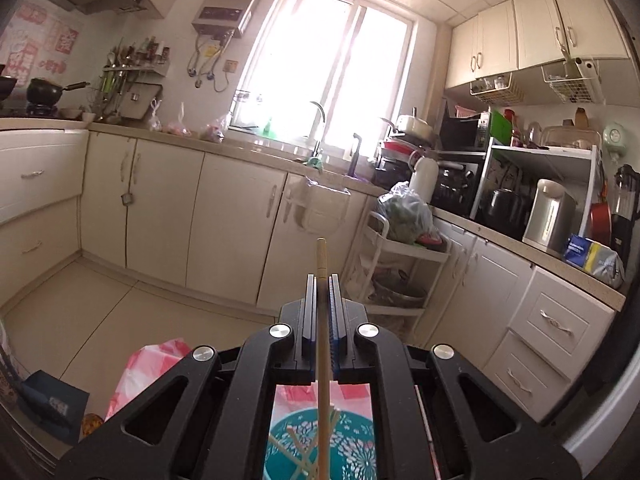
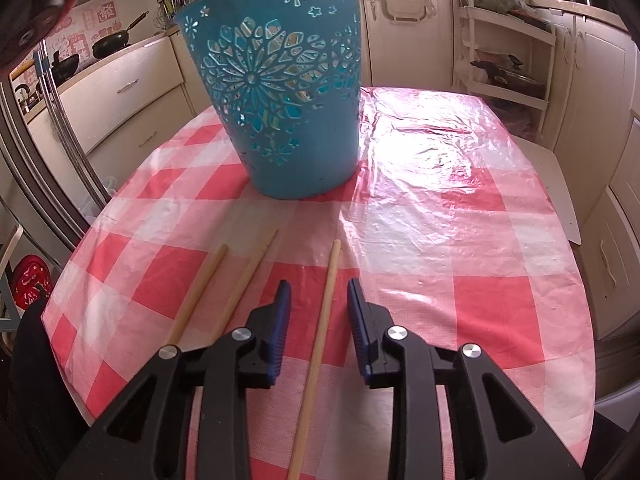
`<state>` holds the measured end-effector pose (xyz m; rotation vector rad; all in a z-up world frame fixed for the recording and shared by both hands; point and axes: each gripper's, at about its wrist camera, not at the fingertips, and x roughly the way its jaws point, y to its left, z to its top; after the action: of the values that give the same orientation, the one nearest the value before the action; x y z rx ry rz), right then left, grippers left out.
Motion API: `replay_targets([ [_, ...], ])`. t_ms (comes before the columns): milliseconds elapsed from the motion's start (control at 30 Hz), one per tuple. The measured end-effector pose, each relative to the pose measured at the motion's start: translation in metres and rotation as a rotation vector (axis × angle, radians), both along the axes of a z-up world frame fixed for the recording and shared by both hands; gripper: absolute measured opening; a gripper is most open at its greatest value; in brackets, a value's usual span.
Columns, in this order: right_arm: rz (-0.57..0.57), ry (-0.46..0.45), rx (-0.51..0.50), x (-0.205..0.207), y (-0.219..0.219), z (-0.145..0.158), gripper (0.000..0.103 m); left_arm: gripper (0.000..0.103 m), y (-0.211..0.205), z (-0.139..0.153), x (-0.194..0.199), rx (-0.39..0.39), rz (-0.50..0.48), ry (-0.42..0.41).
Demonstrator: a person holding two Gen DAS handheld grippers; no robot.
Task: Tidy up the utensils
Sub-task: 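Move the left gripper back beside the basket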
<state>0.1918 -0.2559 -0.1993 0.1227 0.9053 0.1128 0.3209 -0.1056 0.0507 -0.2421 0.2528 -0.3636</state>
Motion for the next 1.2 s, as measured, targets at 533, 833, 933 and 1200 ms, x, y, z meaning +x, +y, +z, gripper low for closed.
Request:
replay_targets([
  [533, 0.016, -0.003, -0.007, 0.001, 0.003, -0.001, 0.035, 0.005, -0.030, -0.077, 0.024, 0.069, -0.027, 0.116],
  [833, 0.015, -0.004, 0.004, 0.000, 0.002, -0.001, 0.035, 0.054, 0.009, -0.105, -0.026, 0.159, 0.039, 0.194],
  [933, 0.014, -0.005, -0.002, 0.000, 0.002, -0.001, 0.035, 0.077, 0.046, -0.116, -0.055, 0.159, 0.145, 0.180],
  [1200, 0.002, -0.010, -0.003, -0.001, 0.002, -0.001, 0.035, 0.083, 0.107, -0.216, -0.070, 0.224, 0.190, 0.469],
])
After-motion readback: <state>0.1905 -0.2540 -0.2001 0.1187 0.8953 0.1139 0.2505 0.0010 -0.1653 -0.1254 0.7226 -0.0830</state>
